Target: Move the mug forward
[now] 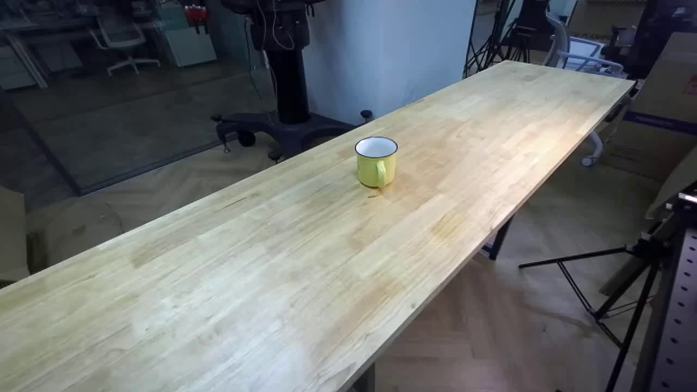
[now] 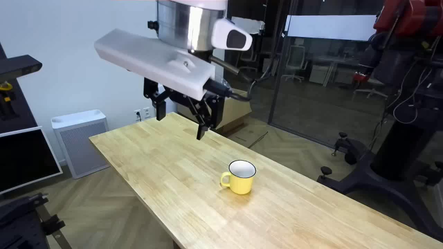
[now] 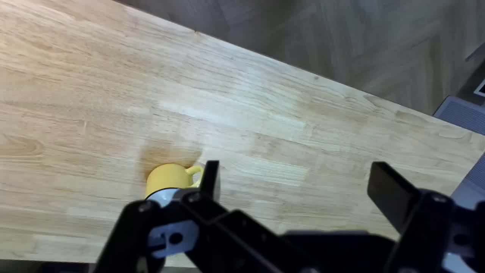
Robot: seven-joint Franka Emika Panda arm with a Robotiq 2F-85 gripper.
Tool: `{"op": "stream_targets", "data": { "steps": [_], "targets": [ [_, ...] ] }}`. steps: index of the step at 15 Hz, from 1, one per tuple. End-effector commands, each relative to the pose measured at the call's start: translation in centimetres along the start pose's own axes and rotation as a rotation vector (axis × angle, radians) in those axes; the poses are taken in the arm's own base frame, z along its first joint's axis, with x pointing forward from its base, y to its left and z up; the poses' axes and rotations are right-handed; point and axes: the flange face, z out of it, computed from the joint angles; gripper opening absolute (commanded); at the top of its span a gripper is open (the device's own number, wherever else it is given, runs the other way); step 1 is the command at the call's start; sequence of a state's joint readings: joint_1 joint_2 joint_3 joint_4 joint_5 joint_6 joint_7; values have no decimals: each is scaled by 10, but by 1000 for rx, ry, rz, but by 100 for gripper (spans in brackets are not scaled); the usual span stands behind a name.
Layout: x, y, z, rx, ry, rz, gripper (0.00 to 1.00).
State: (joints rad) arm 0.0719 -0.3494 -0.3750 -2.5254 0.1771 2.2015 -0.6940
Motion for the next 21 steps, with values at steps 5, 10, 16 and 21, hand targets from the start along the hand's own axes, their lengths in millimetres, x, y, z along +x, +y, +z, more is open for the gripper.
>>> {"op": "stream_targets", "data": {
  "steps": [5, 10, 16, 21],
  "targets": [
    [0, 0, -1, -1, 0, 1, 100],
    [0, 0, -1, -1, 0, 1, 100],
    [7, 20, -2, -184, 3, -28, 100],
    [11, 80, 10, -379, -91, -12, 100]
  ]
}}
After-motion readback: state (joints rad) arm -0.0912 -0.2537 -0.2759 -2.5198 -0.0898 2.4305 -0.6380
